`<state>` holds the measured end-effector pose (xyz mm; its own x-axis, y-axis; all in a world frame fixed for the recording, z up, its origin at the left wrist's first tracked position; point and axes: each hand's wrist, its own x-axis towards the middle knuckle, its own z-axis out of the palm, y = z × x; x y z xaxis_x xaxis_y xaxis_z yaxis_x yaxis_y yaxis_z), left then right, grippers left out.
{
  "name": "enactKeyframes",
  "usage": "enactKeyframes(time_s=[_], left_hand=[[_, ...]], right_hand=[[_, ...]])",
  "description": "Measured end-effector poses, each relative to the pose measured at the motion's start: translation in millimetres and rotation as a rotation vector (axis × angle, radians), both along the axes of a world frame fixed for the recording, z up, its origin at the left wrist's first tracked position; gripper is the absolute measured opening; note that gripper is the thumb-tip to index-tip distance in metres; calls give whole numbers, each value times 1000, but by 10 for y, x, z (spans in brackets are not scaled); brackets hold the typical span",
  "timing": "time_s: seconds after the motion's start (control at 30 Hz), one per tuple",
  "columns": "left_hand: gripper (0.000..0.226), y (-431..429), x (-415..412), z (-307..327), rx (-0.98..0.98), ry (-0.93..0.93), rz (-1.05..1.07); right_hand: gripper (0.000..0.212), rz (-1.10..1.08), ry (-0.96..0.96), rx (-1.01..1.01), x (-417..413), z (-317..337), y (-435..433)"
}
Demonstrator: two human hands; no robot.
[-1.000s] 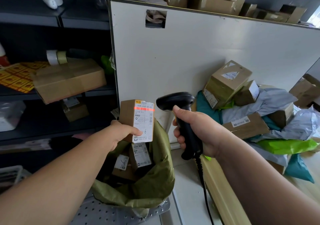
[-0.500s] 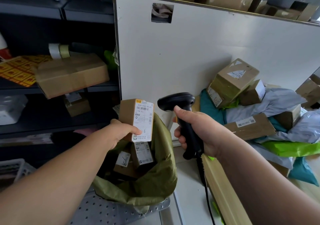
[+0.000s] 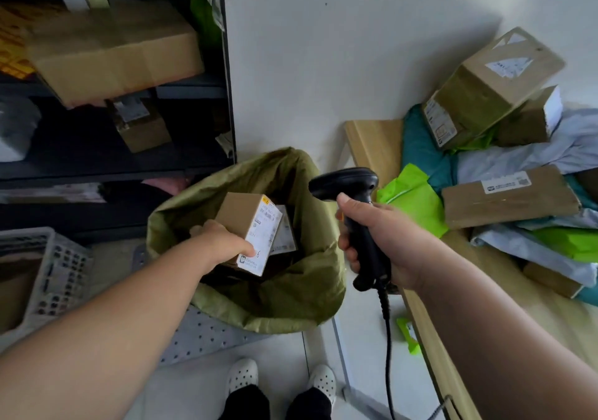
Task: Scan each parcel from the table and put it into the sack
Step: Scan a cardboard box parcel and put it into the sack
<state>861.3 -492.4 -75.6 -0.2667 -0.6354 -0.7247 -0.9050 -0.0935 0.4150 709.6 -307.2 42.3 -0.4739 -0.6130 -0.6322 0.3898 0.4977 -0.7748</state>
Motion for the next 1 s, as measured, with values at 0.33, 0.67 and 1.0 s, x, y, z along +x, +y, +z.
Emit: enactKeyframes(time_s=[0.33, 0.67, 1.0], left_hand=[[106, 124, -144, -162, 7, 17, -33], [108, 577, -1097, 403, -242, 270, -389], [105, 1589, -2390, 999, -460, 444, -854]], right_hand=[[37, -22, -50, 32, -86, -233, 114], [35, -230, -9, -23, -521, 147, 798], [31, -532, 121, -84, -1196, 427, 1916]])
